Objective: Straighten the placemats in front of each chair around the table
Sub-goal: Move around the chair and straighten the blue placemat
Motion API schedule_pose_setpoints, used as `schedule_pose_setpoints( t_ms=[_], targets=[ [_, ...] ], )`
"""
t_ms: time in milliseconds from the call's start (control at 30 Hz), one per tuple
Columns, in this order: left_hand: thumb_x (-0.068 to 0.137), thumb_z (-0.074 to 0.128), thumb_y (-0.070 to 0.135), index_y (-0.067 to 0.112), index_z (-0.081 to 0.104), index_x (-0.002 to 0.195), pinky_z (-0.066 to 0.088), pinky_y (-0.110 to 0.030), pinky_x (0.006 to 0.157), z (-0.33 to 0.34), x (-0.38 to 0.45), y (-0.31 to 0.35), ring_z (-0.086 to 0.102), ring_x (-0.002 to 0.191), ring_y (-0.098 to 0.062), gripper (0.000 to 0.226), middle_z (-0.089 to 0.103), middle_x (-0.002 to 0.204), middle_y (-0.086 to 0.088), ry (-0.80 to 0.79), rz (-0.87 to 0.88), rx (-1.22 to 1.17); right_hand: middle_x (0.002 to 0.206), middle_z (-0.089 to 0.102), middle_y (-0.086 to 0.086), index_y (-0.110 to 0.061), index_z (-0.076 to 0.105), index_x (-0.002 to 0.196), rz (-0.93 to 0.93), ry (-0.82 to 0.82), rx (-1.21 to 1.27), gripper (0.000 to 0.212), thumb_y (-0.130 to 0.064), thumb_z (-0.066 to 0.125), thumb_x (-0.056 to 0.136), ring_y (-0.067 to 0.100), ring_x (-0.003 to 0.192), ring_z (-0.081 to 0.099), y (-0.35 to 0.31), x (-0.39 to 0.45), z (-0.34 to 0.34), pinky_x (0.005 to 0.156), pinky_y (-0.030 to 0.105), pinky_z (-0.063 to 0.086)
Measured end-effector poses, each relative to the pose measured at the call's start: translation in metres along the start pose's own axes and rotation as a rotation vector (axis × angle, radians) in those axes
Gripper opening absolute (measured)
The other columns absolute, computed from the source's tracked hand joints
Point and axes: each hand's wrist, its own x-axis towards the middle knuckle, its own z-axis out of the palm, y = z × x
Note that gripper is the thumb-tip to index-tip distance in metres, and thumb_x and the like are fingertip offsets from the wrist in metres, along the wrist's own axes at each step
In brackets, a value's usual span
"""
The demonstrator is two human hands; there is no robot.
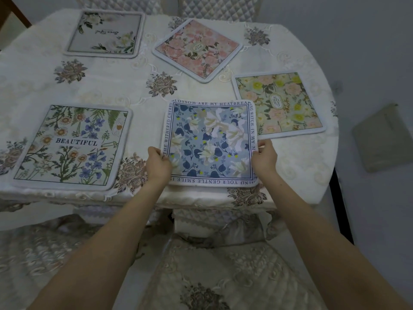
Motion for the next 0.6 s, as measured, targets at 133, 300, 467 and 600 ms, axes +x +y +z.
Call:
schedule_pose_setpoints(
  t_ms=[133,300,467,600],
  targets=[
    [0.09,0.043,0.006,0.01,0.034,0.095,0.045,-0.042,0.061,0.018,-0.008,0.008,0.049,0.073,-0.028,0.011,0.052,0.085,-0.013,-0.069,-0.005,-0.022,0.1,0.058,0.015,0.0,0.049,0.106,0.034,0.035,-0.041,0.019,0.005,0.041,0.089,0.025,0.078,0.051,0.016,0.007,-0.02,0.051,0.026,0.036],
    [0.09,0.045,0.006,0.009,0.035,0.092,0.038,-0.035,0.057,0.037,-0.017,0.008,0.048,0.073,-0.026,0.011,0.052,0.087,-0.012,-0.132,0.007,-0.024,0.107,0.062,0.023,-0.001,0.049,0.106,0.053,0.074,-0.09,0.02,0.005,0.042,0.089,0.026,0.079,0.052,0.029,0.016,-0.035,0.061,0.029,0.038],
    [0.091,0.045,0.006,0.009,0.035,0.091,0.031,-0.028,0.05,0.044,-0.02,0.003,0.047,0.072,-0.023,0.01,0.047,0.077,-0.002,-0.14,0.029,0.028,0.109,0.061,0.024,0.001,0.048,0.108,0.078,0.065,-0.102,0.024,0.008,0.04,0.087,0.029,0.083,0.054,0.035,0.018,-0.033,0.063,0.031,0.038],
    [0.091,0.043,0.007,0.008,0.035,0.092,0.035,-0.033,0.055,0.042,-0.025,0.003,0.048,0.073,-0.026,0.009,0.05,0.086,-0.009,-0.165,0.066,0.11,0.107,0.061,0.024,-0.003,0.047,0.1,0.083,0.053,-0.107,0.02,0.009,0.041,0.085,0.025,0.078,0.05,0.042,0.015,-0.032,0.055,0.028,0.035]
  ],
)
